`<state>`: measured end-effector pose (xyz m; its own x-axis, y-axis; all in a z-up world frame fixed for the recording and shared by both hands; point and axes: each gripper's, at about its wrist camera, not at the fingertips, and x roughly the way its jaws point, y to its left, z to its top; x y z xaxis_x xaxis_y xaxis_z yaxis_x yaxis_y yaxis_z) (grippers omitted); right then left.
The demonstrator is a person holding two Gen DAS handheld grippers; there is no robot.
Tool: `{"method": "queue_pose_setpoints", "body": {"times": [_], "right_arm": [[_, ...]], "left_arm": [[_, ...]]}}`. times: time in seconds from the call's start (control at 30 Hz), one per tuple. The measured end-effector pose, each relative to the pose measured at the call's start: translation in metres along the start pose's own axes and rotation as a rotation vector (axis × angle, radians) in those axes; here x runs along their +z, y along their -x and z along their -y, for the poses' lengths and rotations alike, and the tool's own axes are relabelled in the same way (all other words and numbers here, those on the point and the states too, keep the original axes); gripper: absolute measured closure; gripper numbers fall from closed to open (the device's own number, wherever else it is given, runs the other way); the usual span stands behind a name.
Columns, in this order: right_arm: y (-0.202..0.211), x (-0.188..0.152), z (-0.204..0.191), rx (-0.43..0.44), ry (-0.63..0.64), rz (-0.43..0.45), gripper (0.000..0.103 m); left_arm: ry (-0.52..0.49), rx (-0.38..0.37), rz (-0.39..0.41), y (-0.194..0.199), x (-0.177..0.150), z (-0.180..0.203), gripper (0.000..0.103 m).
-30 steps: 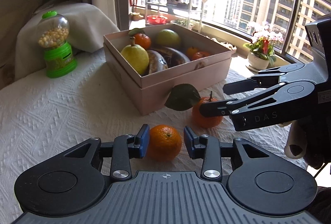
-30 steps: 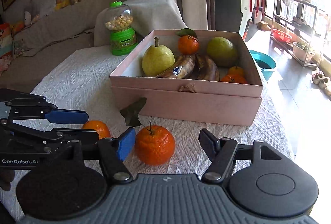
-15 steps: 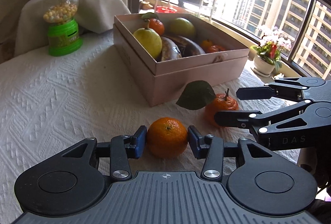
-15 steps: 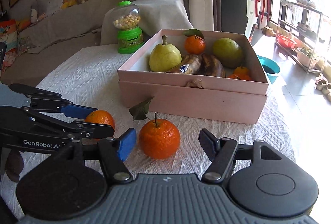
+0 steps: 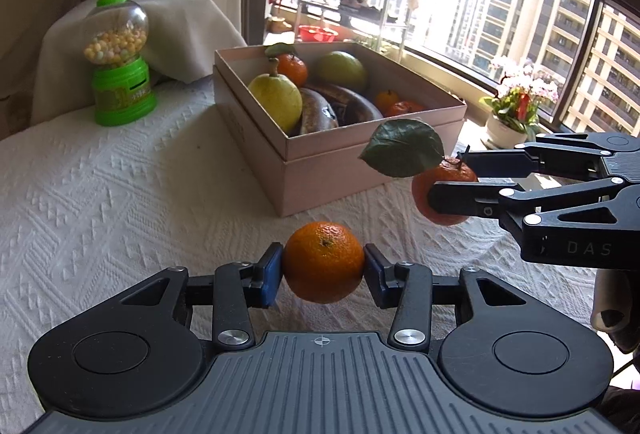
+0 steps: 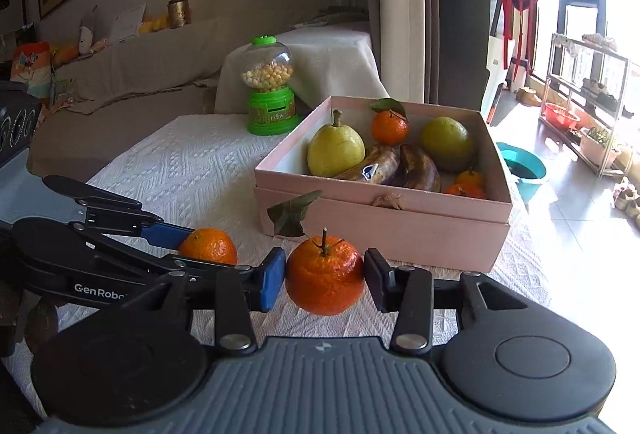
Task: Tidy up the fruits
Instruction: 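Lift both mandarins and carry them toward the pink box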
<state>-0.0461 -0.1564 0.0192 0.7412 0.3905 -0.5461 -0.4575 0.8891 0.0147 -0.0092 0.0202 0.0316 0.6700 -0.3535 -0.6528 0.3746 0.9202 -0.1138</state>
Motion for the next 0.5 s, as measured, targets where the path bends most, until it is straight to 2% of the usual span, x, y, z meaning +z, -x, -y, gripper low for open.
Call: {"method": "queue_pose_setpoints", "body": {"times": [0.17,0.27,0.4,0.5], "right_arm": [[0.015,-0.003,0.008,-0.051,0.034,-0.008,0.060],[0.023,-0.010,0.027,-0.112,-0.006,-0.018,0.060],[0.021,-0.025,0.059,-0.084,-0.161,-0.060,0.060],[0.013,-0.033,0.059,-0.059,-0.181,-0.080,0.060]], "left_arm": [[-0.009,-0.023,0.017,0.007,0.007,0.006,0.055],[-0.023,-0.035,0.020,0.006,0.009,0.011,0.055],[-0.025,-0.066,0.003,-0.003,0.010,0.019,0.055],[-0.032,-0.068,-0.016,-0.009,0.008,0.023,0.055]]}}
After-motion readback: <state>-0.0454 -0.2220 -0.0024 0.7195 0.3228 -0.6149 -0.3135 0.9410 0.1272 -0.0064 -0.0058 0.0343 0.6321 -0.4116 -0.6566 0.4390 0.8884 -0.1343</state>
